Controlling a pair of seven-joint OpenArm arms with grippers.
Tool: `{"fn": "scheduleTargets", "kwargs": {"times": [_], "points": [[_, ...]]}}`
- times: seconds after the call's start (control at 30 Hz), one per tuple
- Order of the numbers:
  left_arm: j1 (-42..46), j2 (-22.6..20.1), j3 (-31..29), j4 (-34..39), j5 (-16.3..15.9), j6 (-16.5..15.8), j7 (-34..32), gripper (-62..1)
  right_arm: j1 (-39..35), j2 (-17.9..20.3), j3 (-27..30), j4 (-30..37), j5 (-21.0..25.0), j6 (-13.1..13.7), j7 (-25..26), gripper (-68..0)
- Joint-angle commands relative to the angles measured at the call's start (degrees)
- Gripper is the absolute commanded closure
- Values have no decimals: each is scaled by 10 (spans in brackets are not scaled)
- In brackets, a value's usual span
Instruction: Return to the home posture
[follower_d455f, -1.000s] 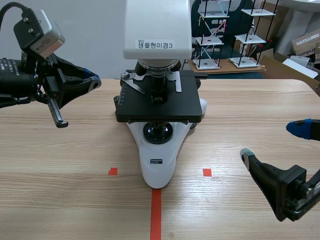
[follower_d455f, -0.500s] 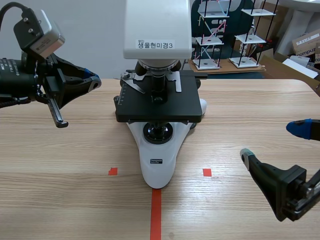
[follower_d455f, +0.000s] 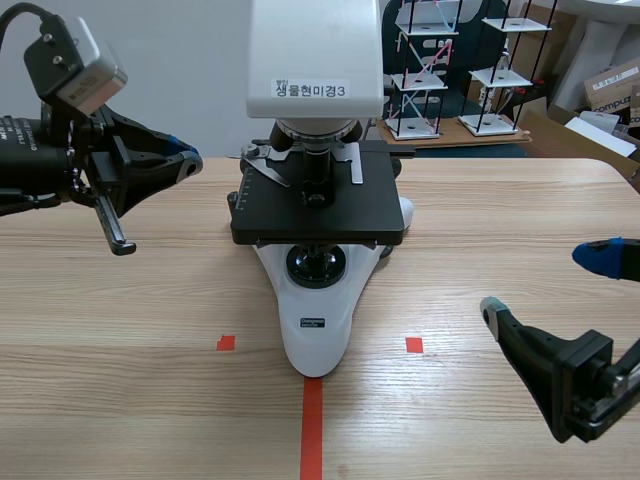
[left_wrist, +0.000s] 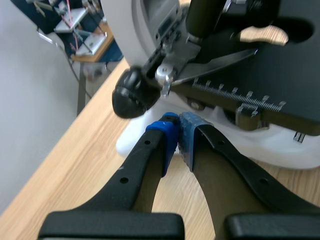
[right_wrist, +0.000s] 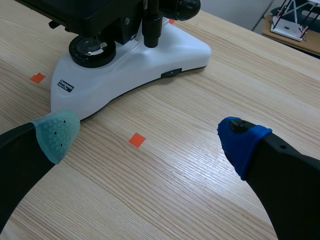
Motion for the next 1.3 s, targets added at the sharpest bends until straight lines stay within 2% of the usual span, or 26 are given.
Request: {"fn": "scheduleTargets", "kwargs": {"times": [0.0, 0.13, 0.3, 0.33, 0.4, 0.5, 0.57, 0.63, 0.67, 0.8, 0.87, 1.0, 1.1, 1.27], "points": [[20, -20, -20, 9, -9, 6, -28, -19, 2, 6, 6, 7, 4, -2, 8, -608], [94, -40, -71, 14, -19, 36, -67, -19, 2, 6, 6, 7, 4, -2, 8, -608], [235, -45, -170, 35, -18, 36, -135, -20, 2, 6, 6, 7, 4, -2, 8, -608], [266, -44, -191, 42, -18, 36, -155, -41, 2, 6, 6, 7, 4, -2, 8, -609], [330, -36, -235, 54, -18, 36, -202, -144, 2, 6, 6, 7, 4, -2, 8, -608], [413, -9, -294, 71, -18, 40, -264, -372, 2, 6, 6, 7, 4, -2, 8, -608], [460, 19, -329, 81, -18, 60, -283, -524, 2, 6, 6, 7, 4, -2, 8, -608], [497, 56, -359, 89, -13, 94, -315, -623, 2, 6, 6, 7, 4, -2, 8, -608], [513, 76, -372, 94, 0, 111, -329, -623, 2, 6, 6, 7, 4, -2, 8, -608], [559, 144, -407, 113, 94, 163, -346, -623, 2, 6, 6, 7, 4, -2, 8, -608], [576, 164, -410, 116, 117, 186, -359, -623, 2, 6, 6, 7, 4, -2, 8, -608], [597, 183, -410, 116, 117, 212, -399, -623, 2, 6, 6, 7, 4, -2, 8, -608], [597, 185, -410, 116, 114, 230, -400, -623, 2, 6, 6, 7, 4, -2, 8, -608], [597, 183, -410, 116, 112, 231, -411, -623, 2, 6, 6, 7, 4, -2, 8, -608]]}}
